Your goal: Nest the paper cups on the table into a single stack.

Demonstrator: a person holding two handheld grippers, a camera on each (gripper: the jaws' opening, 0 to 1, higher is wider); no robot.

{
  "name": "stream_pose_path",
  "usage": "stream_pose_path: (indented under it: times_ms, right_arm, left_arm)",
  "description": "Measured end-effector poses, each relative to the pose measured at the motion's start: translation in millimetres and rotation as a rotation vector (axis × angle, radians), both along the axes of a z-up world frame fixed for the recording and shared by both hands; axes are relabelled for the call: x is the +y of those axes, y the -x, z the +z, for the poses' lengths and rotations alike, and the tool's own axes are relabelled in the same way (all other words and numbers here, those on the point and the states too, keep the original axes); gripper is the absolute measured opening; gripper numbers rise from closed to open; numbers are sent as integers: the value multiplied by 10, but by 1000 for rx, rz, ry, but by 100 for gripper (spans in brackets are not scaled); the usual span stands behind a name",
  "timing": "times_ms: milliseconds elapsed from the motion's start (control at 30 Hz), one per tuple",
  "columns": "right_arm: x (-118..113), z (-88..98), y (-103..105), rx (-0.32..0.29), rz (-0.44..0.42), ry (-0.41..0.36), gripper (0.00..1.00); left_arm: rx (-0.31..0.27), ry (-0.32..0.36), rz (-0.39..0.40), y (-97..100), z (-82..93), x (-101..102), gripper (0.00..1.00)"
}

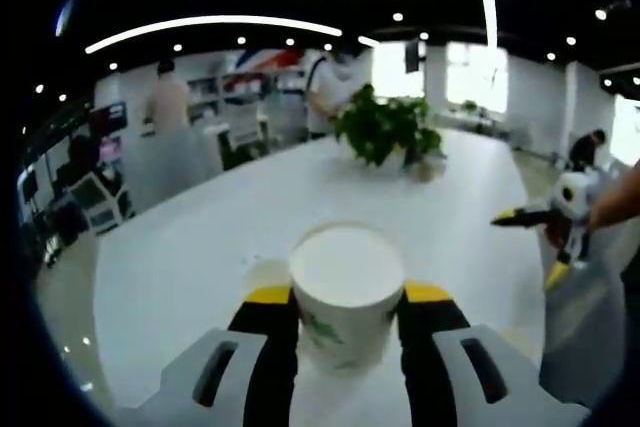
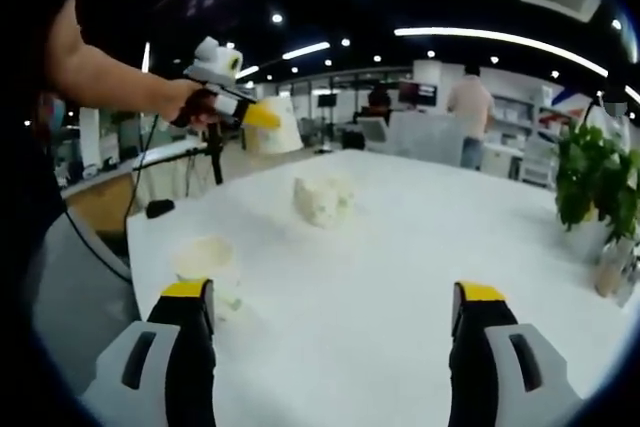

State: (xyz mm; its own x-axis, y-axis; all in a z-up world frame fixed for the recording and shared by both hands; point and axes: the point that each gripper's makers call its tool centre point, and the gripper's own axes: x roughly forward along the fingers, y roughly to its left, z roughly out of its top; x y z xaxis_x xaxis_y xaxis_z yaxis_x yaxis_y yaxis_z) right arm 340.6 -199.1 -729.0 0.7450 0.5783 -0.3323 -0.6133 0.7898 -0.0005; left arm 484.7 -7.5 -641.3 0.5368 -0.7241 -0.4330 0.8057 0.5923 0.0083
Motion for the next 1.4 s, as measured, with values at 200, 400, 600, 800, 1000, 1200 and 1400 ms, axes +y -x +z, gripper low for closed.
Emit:
stream_pose_path:
  times_ms: [200, 400, 600, 800, 1000, 1200, 1400]
  right_arm:
    - [22, 22, -5, -9, 12, 6, 97]
    - [23, 41, -1, -14, 20, 9, 97]
    - [59, 92, 7, -23, 32, 6, 96]
    - [104, 113, 7, -28, 52, 10, 96]
    - [130, 154, -2, -32, 59, 8, 95]
    - [143, 213, -15, -44, 67, 5, 94]
    - [163, 292, -35, -56, 72, -7, 93]
  left_arm:
    - [-13, -8, -46, 155, 21, -82, 38]
    - [-20, -6, -71, 281, 72, -153, 38]
    - [-29, 2, -90, 408, 138, -217, 38]
    - [-34, -9, -112, 536, 164, -263, 38]
    - [-30, -30, -140, 683, 160, -304, 38]
    - [-26, -14, -167, 820, 201, -392, 38]
    - [-22, 4, -184, 928, 228, -465, 38]
